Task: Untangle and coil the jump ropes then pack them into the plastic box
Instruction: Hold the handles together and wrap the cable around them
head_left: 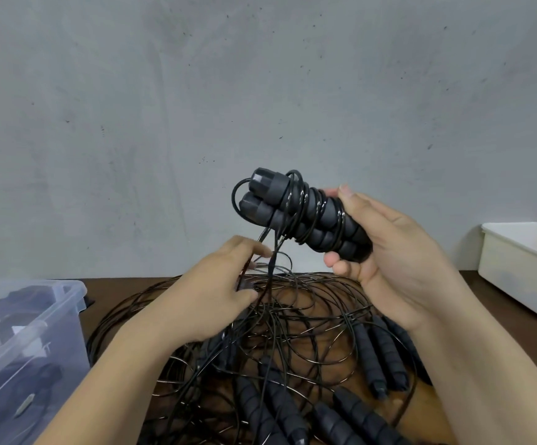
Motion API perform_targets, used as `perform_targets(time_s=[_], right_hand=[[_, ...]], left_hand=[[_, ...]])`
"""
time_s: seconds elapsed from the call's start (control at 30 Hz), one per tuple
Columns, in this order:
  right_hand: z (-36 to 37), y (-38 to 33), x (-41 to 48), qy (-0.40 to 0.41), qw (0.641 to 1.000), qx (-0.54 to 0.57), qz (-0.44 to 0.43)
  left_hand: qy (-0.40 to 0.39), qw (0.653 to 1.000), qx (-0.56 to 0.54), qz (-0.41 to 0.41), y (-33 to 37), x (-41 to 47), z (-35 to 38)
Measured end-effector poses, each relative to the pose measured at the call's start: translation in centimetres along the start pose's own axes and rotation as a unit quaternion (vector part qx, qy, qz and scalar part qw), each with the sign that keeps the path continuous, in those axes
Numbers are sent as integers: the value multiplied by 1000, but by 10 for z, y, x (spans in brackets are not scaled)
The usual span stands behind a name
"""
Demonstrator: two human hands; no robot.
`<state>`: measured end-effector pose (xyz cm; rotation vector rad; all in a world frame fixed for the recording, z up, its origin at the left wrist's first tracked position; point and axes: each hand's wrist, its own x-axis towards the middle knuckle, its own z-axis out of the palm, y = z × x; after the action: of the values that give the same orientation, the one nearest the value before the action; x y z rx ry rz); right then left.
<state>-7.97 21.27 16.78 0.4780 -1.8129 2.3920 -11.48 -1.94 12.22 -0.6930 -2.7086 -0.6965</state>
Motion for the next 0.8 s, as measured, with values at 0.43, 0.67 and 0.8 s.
perform_targets(time_s=[0.43,0.67,0.8], right_hand=[[10,8,-2,-26,997,38,64],[16,7,-5,-58,992,45,103],[21,6,-9,-93,986,41,134]], left_hand=[[127,897,-422,39,15,5,2],[157,886,-435,33,12,1,-7],[154,911,-377,63,3,-3,-9]])
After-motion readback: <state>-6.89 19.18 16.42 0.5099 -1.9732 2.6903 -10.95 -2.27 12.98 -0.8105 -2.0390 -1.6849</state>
